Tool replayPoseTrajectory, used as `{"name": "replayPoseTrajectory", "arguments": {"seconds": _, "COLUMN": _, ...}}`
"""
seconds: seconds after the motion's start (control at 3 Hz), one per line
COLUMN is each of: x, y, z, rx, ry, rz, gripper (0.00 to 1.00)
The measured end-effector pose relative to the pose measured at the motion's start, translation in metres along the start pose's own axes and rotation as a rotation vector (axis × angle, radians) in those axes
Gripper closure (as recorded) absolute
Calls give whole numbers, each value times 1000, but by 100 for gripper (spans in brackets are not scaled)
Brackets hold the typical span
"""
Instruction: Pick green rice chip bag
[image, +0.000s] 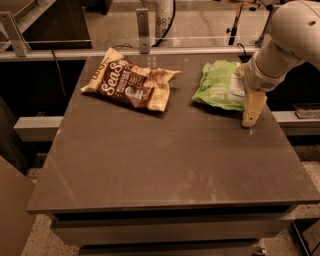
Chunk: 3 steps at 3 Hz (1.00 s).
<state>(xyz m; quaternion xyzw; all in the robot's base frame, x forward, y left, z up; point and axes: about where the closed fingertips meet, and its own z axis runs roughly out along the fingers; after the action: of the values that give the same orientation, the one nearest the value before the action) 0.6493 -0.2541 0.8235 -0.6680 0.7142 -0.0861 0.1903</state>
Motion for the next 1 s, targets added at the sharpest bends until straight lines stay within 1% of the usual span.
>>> {"name": "replayPoseTrajectory", "arguments": {"seconds": 0.33, "x": -9, "y": -2, "z": 2, "rx": -2, "ry": -22, "rz": -30, "gripper": 41}}
{"name": "replayPoseTrajectory", "arguments": {"seconds": 1.0, "x": -11, "y": -5, "z": -6, "rx": -1, "ry": -22, "rz": -30, "gripper": 88}}
